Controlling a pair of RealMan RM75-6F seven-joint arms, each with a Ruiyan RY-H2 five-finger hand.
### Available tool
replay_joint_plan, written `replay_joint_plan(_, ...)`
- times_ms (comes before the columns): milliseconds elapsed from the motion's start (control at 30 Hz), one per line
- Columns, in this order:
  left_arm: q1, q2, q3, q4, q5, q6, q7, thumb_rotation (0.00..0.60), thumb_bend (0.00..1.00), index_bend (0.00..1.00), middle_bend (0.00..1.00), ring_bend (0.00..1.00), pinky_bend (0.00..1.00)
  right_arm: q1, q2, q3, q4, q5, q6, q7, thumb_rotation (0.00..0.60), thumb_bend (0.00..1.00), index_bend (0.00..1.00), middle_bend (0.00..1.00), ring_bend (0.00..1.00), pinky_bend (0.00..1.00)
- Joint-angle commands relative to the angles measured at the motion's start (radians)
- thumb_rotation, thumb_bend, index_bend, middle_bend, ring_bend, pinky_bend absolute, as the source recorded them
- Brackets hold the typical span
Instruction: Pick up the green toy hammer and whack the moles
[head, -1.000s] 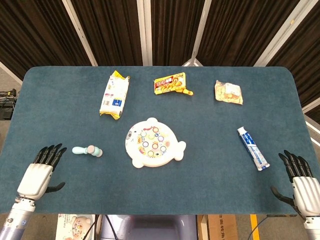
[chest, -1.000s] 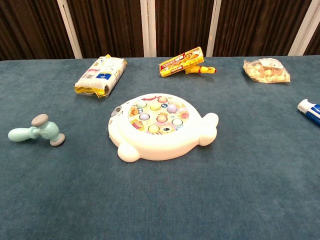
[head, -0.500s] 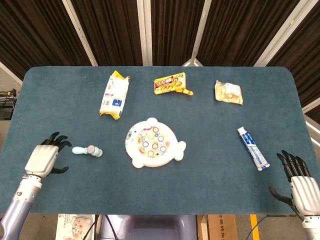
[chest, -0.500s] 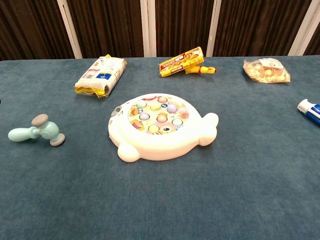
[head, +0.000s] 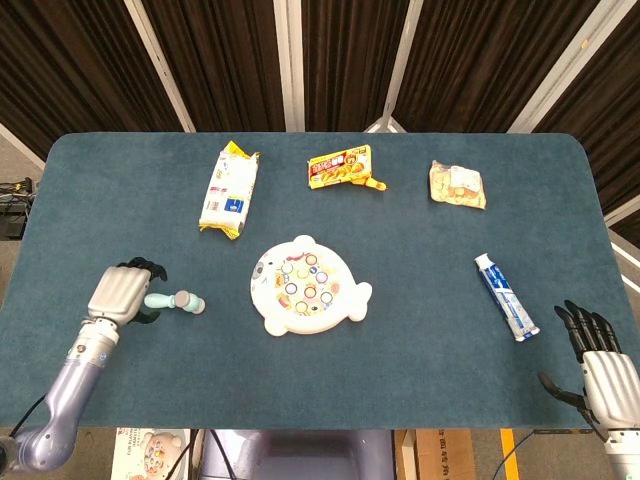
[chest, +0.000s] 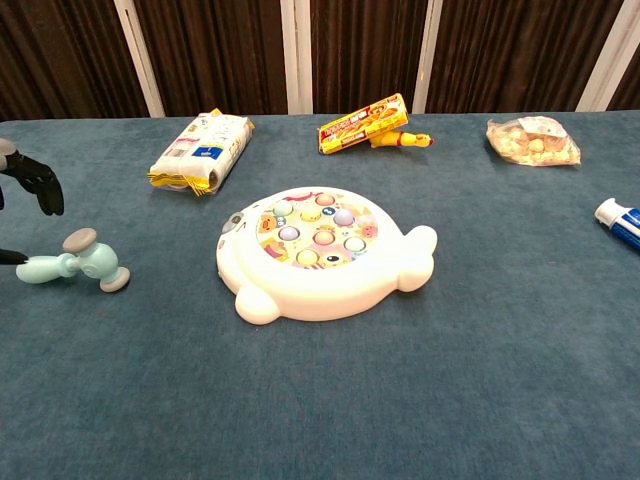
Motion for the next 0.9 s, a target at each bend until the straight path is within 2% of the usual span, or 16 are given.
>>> replay_joint_plan(33,-0.029,-0.032,0.005,0.024,-0.048,0.009,0.042,0.600,0.29,0.39,0.32,0.22,0.34,0.000,0.000,0.001,0.000,0.001,-0.001,0.001,0.600,0.25,0.00,0.00,0.00,0.00)
replay_joint_plan(300,-0.071,-0.084,0.022,0.058,-0.137,0.014,0.094,0.600,0.33,0.43,0.30,0.21,0.30,0.001,0.000,0.000,-0.002,0.001,-0.001,0.002,0.600,0.25,0.00,0.00,0.00,0.00)
replay_joint_plan(500,-0.094,-0.122,0.035,0.073,-0.152,0.025,0.107,0.600,0.39,0.46,0.30,0.21,0.30,0.001,0.001,0.001,-0.001,0.002,-0.002,0.006,0.600,0.25,0.00,0.00,0.00,0.00)
replay_joint_plan(900,-0.118,-0.138,0.049,0.065,-0.184,0.039,0.112,0.600,0.43,0.47,0.30,0.21,0.30,0.002,0.001,0.000,-0.002,0.001,-0.003,0.009,0.600,0.25,0.00,0.00,0.00,0.00)
